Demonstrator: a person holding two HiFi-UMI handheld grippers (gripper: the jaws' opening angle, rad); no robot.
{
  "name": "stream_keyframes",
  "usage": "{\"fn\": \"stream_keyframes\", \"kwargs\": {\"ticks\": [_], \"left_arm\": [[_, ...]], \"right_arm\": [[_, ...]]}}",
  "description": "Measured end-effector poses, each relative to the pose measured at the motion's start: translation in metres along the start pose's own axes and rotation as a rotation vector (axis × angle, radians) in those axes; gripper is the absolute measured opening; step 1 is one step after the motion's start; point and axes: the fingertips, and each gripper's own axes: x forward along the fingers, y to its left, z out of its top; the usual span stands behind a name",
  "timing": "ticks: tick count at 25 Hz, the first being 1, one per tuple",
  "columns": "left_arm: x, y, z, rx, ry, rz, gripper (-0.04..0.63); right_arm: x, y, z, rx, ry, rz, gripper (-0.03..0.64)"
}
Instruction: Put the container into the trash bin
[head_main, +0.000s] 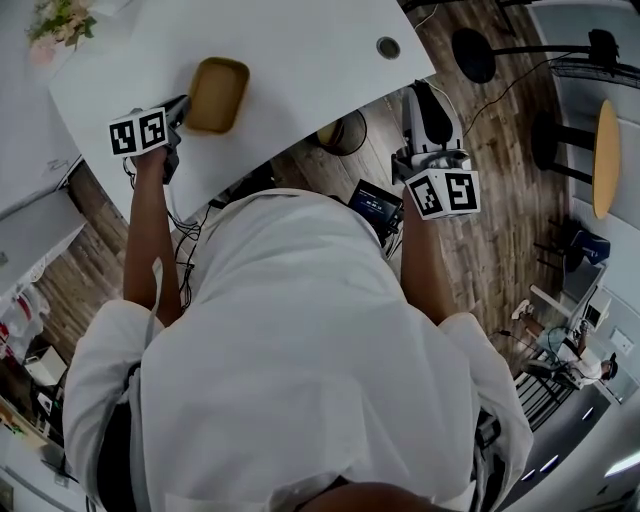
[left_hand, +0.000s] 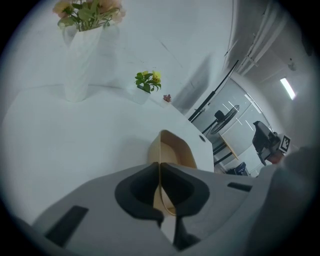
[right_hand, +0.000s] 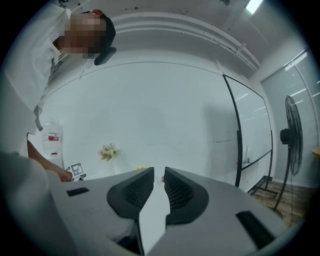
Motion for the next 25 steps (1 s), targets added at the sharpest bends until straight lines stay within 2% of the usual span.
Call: {"fn": "stream_keyframes", "kwargs": {"ticks": [8,14,20,25], "left_arm": [[-0.036,-0.029,0.022,0.007,-0.172,0.008,0.02],[-0.065,-0.068,0.027,0.01,-0.278,0.02,0.02],[-0.09,-0.141,0.065,0.097,-0.441,0.027,0.02],[-0.093,-0.225,0.085,0.215,-0.514,0.028,0.02]], "right_arm": [[-0.016,-0.006,0.011,0.023,-0.079,0.027,0.081],[-0.045,-0.018,0.022,0.026,-0.138,0.049,0.08],[-0.095,-0.056,0.029,0.024,-0.185,0.03,0.08],[-0.159,-0.101,0.042,0.061,-0.235,-0.012,0.08]]}}
